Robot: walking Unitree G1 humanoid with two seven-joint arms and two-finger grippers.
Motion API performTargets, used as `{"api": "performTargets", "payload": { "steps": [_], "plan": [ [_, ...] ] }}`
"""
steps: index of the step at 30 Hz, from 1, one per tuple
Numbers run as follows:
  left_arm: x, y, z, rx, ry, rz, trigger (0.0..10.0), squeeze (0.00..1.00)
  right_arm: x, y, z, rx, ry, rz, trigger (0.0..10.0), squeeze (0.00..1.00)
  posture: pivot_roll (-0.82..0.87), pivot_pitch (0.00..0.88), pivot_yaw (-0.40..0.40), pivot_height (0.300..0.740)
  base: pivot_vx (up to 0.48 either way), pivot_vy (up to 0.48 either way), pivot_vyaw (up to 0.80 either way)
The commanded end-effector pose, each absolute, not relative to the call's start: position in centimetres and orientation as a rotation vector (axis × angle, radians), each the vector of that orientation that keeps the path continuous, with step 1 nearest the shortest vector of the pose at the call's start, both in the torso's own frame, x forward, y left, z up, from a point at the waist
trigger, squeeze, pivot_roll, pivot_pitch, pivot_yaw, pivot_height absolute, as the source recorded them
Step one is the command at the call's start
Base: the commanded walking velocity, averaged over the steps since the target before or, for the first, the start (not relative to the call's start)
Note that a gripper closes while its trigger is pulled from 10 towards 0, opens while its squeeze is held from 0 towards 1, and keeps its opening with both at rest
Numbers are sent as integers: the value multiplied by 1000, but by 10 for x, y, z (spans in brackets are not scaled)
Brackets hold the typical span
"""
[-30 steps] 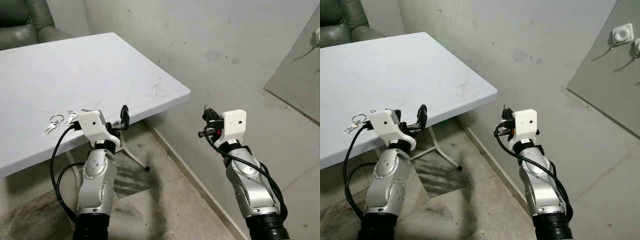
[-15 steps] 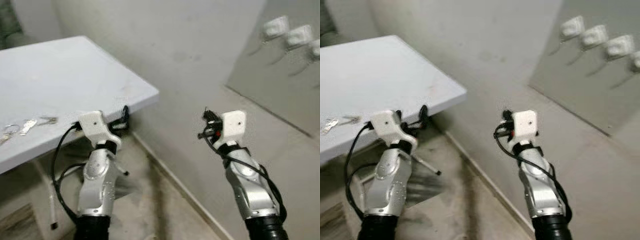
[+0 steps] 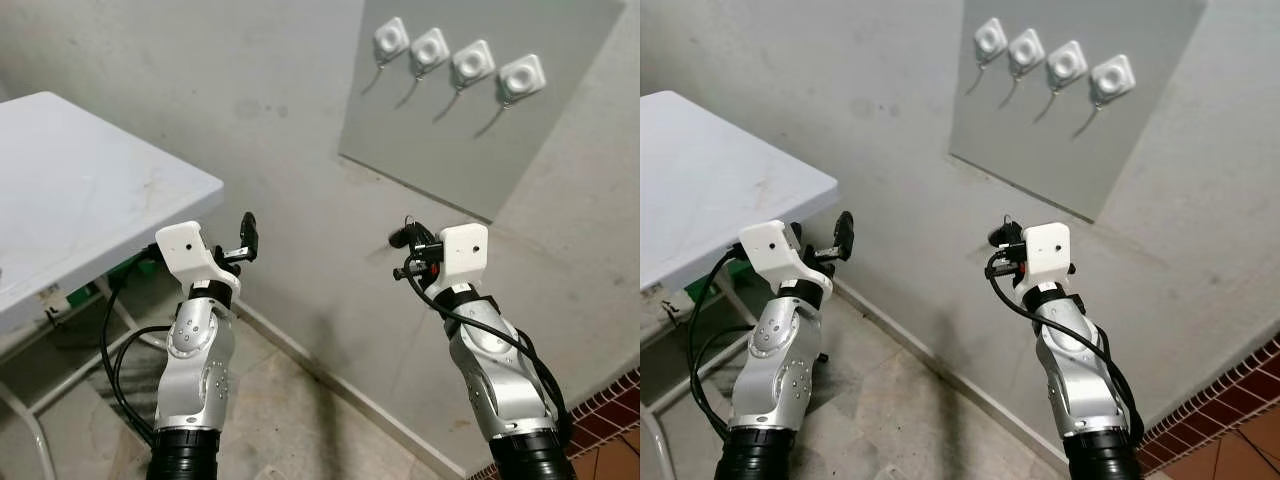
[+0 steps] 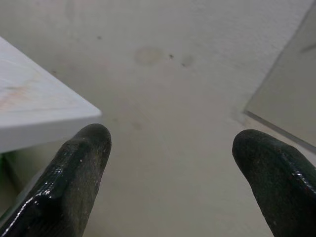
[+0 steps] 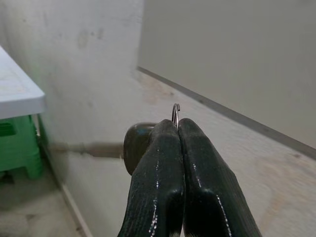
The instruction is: Hang keys on a hook
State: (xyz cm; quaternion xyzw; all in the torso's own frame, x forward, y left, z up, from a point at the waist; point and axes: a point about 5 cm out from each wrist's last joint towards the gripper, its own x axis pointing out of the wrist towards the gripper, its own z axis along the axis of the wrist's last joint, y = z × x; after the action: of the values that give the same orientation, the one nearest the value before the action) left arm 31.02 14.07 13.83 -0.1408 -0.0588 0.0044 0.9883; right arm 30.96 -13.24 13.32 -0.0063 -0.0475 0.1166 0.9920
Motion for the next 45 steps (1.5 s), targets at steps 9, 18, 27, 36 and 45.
{"api": "performTargets", "payload": {
  "steps": [9, 18, 27, 36, 45],
  "plan": [
    [312, 134, 143, -268, -121, -22, 10000, 0, 310, -134, 145, -6, -154, 239, 10000, 0, 20, 0, -80, 740, 0, 0, -392],
    [312, 131, 143, -255, -113, -40, 10000, 0, 309, -132, 146, -7, -170, 254, 10000, 0, 21, 0, -80, 740, 0, 0, 0],
    [312, 128, 145, -227, -110, -79, 10000, 0, 311, -134, 151, 2, -196, 239, 10000, 0, 24, 0, -78, 740, 0, 0, 0],
    [310, 113, 149, -168, -122, -179, 10000, 0, 313, -136, 167, 38, -286, 217, 10000, 0, 24, 0, -75, 740, 0, 0, 0],
    [311, 109, 150, -166, -125, -201, 10000, 0, 315, -144, 173, 24, -323, 158, 10000, 0, 19, 0, -75, 740, 0, 0, 0]
  ]
}}
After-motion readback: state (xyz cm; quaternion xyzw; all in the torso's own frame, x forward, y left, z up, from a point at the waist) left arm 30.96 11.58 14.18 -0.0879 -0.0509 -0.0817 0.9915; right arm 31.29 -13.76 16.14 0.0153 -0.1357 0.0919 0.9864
